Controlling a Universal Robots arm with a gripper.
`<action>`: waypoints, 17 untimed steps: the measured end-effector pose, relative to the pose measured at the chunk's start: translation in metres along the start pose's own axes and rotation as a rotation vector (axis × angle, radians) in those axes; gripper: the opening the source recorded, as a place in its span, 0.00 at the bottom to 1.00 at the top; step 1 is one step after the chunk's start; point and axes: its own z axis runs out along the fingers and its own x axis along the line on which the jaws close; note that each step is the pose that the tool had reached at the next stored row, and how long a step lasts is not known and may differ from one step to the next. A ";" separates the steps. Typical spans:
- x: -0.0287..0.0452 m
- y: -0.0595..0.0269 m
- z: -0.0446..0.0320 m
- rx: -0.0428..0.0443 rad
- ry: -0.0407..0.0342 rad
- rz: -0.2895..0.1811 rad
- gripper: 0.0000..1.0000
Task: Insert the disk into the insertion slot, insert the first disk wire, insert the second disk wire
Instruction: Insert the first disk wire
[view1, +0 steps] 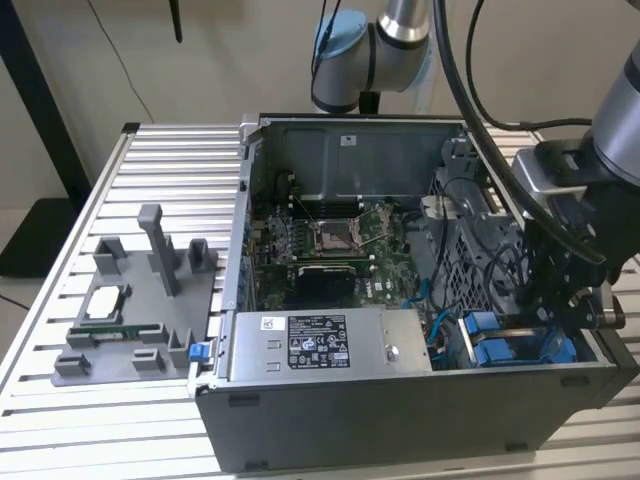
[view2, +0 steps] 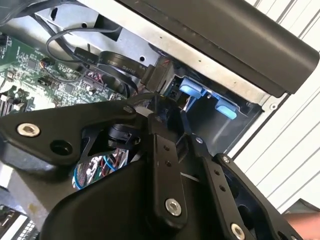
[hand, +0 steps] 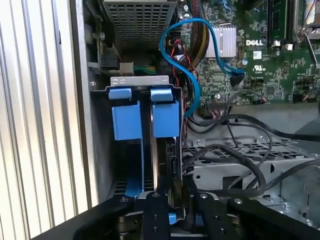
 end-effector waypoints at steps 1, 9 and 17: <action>-0.0003 0.0001 -0.0023 0.0001 -0.0006 0.002 1.00; -0.0028 -0.0001 -0.0288 0.0002 -0.0032 0.004 1.00; -0.0051 -0.0095 -0.0430 -0.0020 -0.0037 0.004 1.00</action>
